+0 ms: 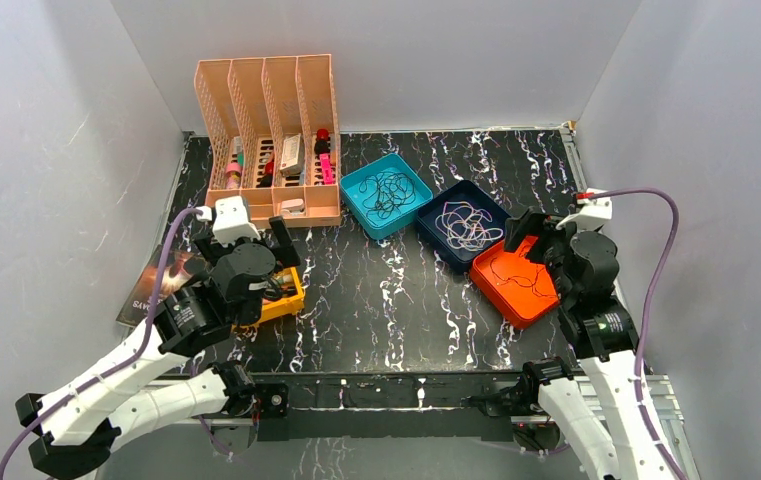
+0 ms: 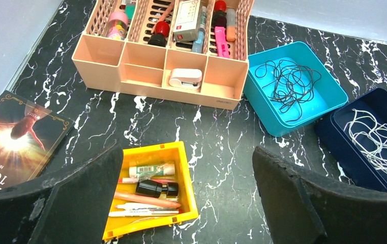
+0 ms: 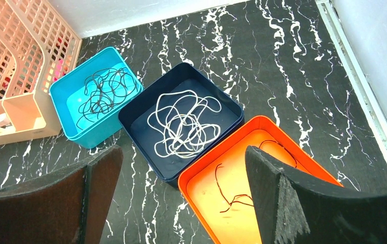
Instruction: Untangle the cables
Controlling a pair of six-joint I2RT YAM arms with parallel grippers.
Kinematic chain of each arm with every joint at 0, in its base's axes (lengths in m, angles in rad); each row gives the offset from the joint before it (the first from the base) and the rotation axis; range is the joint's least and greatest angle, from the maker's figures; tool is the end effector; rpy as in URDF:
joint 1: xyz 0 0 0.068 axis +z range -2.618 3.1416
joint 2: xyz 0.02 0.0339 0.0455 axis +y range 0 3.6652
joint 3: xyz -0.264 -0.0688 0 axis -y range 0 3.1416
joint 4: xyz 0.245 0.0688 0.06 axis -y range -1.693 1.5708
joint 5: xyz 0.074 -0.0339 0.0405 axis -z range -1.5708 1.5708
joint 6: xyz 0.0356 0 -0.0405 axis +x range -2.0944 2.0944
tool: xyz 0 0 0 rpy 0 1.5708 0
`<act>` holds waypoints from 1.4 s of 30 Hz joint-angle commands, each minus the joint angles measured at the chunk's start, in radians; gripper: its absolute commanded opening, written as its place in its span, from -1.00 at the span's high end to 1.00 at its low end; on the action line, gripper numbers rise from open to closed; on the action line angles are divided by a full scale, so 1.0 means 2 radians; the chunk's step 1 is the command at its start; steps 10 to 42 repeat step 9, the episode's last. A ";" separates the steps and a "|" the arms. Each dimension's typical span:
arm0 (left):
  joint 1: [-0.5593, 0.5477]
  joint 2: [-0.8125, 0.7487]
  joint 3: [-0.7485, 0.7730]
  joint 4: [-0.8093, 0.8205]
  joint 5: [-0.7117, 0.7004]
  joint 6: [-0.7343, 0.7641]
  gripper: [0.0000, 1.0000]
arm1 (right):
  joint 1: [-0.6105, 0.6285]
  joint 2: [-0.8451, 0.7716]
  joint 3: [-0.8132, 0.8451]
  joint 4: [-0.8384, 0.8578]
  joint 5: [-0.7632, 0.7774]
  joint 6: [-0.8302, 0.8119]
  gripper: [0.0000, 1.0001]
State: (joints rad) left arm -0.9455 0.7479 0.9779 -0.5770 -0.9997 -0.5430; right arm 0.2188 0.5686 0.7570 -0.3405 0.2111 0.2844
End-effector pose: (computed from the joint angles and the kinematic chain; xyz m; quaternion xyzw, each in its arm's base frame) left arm 0.1057 -0.0952 0.3756 -0.1262 0.7589 -0.0529 0.6366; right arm 0.1329 0.0219 0.3440 0.0933 0.7519 0.0838 0.6472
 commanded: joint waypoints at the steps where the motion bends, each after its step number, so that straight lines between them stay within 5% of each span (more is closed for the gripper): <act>1: 0.001 -0.007 -0.004 0.001 -0.021 -0.001 -0.97 | 0.000 -0.005 0.007 0.033 0.010 -0.006 -0.97; 42: 0.001 -0.012 -0.012 0.011 -0.027 0.005 -0.97 | 0.000 -0.004 0.006 0.033 0.014 -0.012 -0.97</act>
